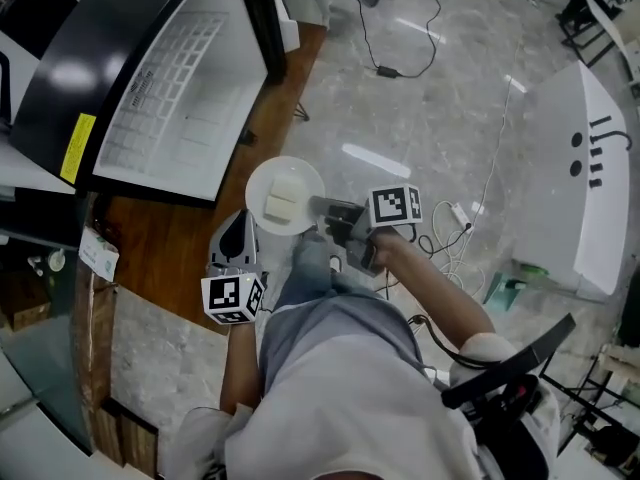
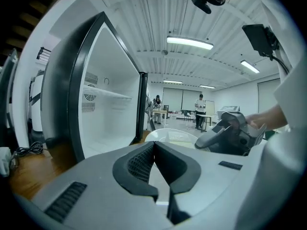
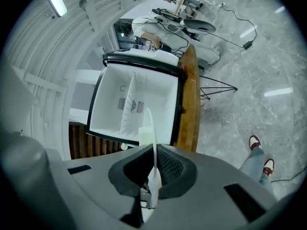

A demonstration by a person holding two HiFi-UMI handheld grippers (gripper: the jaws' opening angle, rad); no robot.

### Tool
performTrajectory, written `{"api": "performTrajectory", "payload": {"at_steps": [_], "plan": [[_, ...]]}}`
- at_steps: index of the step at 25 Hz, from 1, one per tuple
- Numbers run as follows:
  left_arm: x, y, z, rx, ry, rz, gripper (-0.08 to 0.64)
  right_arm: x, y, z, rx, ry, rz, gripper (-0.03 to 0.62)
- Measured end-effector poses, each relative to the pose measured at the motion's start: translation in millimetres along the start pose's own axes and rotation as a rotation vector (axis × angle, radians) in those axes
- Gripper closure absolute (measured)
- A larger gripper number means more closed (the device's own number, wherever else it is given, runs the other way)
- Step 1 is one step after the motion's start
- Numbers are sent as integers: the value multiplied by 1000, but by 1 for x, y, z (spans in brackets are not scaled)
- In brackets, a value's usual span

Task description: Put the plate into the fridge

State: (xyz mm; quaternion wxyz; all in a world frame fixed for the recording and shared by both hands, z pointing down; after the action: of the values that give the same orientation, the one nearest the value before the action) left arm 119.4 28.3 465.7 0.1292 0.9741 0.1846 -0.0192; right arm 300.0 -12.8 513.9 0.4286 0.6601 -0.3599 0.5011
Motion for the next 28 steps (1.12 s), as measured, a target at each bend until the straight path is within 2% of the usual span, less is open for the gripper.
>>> {"api": "performTrajectory", "payload": {"at_steps": [7,13,16,20,24,28], "plan": [[-10,56,21,28,-58,41,540,-16,24,83,-42,-62,-16,569],[-28,94,42,63,-64,48,540,-34,63,132,-109,-77,30,569],[-42,104,53,104,-72,87,540,-40,87,156,-143,-98,50,569],[-47,107,75,150,-136,138,540,-54,108,190,-181,-155,31,568],[-49,95,101,192,-95,169,540,-98,127,199,-226,-179,149,569],[-112,106,118,207,24,200,540,-133,207,214,-267,-175,202,569]]}}
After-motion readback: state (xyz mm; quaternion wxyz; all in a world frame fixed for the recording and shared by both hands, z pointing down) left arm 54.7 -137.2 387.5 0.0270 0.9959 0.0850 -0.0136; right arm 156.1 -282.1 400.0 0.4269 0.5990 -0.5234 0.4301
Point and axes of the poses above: the fingertips, and each gripper's own axes: y forward along the fingers, x to its right, z out of its top, the point moved 5 cm from there along -y, backward along the fingers, and after that the axes turned 3 degrees about x, right-handed, at the moved point
